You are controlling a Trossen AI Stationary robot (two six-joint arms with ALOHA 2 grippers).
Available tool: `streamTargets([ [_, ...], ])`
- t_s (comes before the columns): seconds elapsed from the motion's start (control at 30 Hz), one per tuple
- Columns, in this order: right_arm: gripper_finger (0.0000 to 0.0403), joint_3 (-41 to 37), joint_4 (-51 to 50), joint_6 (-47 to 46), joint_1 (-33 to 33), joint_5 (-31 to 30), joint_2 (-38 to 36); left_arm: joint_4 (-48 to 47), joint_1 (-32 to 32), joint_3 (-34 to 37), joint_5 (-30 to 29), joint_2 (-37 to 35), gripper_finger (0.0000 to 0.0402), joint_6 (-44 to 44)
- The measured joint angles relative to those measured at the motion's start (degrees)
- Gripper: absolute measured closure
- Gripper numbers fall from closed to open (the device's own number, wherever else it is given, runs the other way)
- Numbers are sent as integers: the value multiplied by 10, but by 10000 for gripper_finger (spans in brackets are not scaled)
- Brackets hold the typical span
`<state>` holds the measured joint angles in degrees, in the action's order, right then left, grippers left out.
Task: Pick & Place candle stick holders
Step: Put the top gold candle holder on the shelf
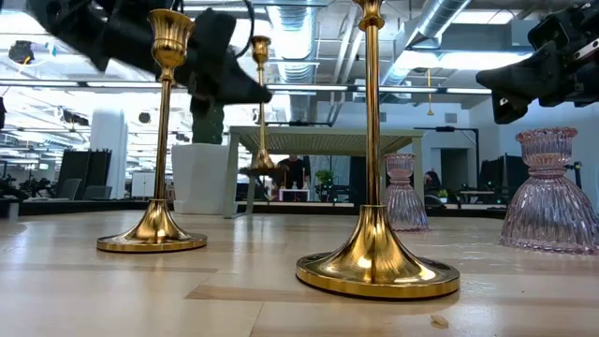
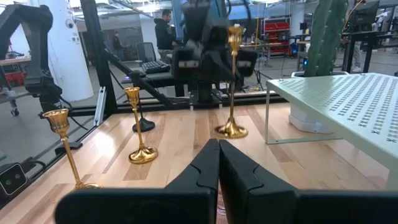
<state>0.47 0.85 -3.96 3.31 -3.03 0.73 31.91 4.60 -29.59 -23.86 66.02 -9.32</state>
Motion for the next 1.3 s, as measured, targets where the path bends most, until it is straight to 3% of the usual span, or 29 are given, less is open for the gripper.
streamTargets([
  [0.13, 403, 0, 0, 0, 0, 0, 0, -122, -3, -76, -2, -19, 387, 18],
  [0.37, 403, 0, 0, 0, 0, 0, 0, -208, -59, -180, -12, -22, 386, 104],
  [0.57, 403, 0, 0, 0, 0, 0, 0, -211, -153, -215, -9, -22, 386, 133],
  [0.7, 403, 0, 0, 0, 0, 0, 0, -210, -210, -233, 54, -22, 386, 105],
  [0.93, 403, 0, 0, 0, 0, 0, 0, -206, -298, -235, 65, -19, 386, 75],
  [1.1, 403, 0, 0, 0, -1, -2, 0, -172, -331, -235, 119, 10, 386, 55],
  [1.3, 403, 0, 0, 0, 0, -2, 0, -136, -333, -235, 122, 64, 386, 60],
])
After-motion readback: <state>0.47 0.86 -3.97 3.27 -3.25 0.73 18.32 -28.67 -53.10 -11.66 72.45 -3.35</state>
